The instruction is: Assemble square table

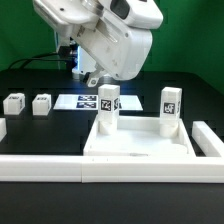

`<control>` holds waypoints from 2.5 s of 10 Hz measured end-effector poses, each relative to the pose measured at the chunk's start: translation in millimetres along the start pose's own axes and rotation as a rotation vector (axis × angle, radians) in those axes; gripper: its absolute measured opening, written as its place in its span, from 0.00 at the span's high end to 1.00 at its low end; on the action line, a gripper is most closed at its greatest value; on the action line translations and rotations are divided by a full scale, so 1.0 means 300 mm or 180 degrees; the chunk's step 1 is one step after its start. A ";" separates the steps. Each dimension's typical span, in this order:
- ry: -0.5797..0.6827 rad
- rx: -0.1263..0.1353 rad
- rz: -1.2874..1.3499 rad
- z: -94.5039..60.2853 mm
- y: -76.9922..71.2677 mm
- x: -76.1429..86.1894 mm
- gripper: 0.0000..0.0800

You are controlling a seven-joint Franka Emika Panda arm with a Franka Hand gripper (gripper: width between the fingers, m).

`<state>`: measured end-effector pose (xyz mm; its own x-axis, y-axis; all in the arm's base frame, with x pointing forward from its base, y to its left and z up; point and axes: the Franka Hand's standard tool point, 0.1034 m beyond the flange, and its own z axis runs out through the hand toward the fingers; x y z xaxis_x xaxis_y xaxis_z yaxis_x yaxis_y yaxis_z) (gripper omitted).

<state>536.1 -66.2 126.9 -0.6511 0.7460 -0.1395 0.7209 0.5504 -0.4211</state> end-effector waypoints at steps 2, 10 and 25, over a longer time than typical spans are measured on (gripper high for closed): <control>0.0002 0.0002 0.0519 0.002 0.001 0.002 0.19; 0.0178 0.0131 0.2951 0.196 -0.374 -0.010 0.19; 0.0337 0.1097 0.6622 0.315 -0.320 0.052 0.19</control>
Offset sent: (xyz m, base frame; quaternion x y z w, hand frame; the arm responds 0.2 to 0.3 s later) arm -0.0520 -0.0474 0.0025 0.0227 0.0215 0.2098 0.9772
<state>434.2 -142.8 80.4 0.8792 0.0428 -0.4745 0.1228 -0.9827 0.1389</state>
